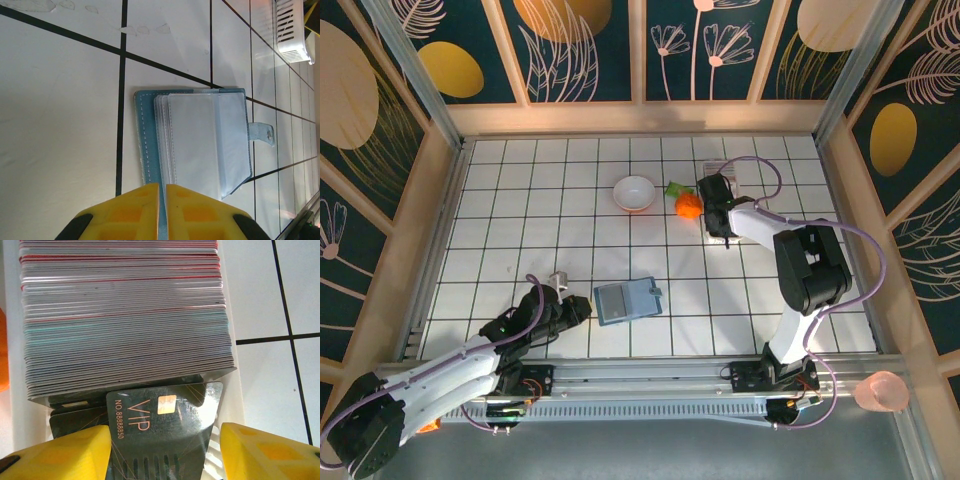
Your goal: Put the credit cards into the card holder
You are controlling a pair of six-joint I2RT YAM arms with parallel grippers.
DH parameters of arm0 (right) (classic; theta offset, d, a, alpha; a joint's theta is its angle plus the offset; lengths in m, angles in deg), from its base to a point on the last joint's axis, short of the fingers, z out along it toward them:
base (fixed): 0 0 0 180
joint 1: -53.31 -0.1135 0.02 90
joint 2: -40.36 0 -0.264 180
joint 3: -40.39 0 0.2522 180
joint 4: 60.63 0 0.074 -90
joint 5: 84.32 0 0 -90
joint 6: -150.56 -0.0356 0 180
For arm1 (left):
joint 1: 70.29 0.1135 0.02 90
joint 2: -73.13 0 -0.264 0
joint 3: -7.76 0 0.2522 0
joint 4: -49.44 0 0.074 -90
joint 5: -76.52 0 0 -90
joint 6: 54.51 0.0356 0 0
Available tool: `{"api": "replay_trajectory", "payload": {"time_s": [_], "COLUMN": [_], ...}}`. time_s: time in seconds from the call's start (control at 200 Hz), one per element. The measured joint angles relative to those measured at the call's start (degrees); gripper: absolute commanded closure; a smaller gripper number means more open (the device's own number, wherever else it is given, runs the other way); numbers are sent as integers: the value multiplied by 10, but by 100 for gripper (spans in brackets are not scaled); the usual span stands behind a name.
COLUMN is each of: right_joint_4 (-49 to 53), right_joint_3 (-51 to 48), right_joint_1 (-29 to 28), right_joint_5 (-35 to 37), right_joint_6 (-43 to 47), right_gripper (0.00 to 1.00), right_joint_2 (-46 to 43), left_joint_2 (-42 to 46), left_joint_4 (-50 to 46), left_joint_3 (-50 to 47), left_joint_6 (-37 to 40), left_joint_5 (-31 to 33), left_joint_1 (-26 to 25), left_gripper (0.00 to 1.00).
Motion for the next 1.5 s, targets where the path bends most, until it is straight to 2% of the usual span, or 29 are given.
{"api": "replay_trajectory", "payload": {"time_s": [0.235,0.47,0.636,0.696,0.936,1.276,1.361,1.496], "right_joint_4": [-9,-10,-10,-10,-19,-30,-32,-35], "right_joint_3": [-5,-5,-5,-5,-5,-4,-4,-4], "right_joint_1": [4,7,10,11,13,19,23,26], "right_joint_5": [12,12,16,14,10,3,-3,-10], "right_joint_6": [-11,-12,-14,-17,-16,-11,-11,-11], "right_gripper": [30,35,24,22,33,41,48,48], "right_joint_2": [0,8,12,12,18,16,14,11], "left_joint_2": [0,6,9,9,10,12,12,12], "left_joint_4": [0,0,0,0,-1,-1,-1,-1], "left_joint_3": [0,0,0,0,0,0,0,0], "left_joint_6": [0,0,0,0,0,0,0,0], "left_joint_5": [0,0,0,0,0,0,0,0], "left_joint_1": [0,0,0,0,0,0,0,0], "left_gripper": [88,89,89,89,89,90,90,91]}}
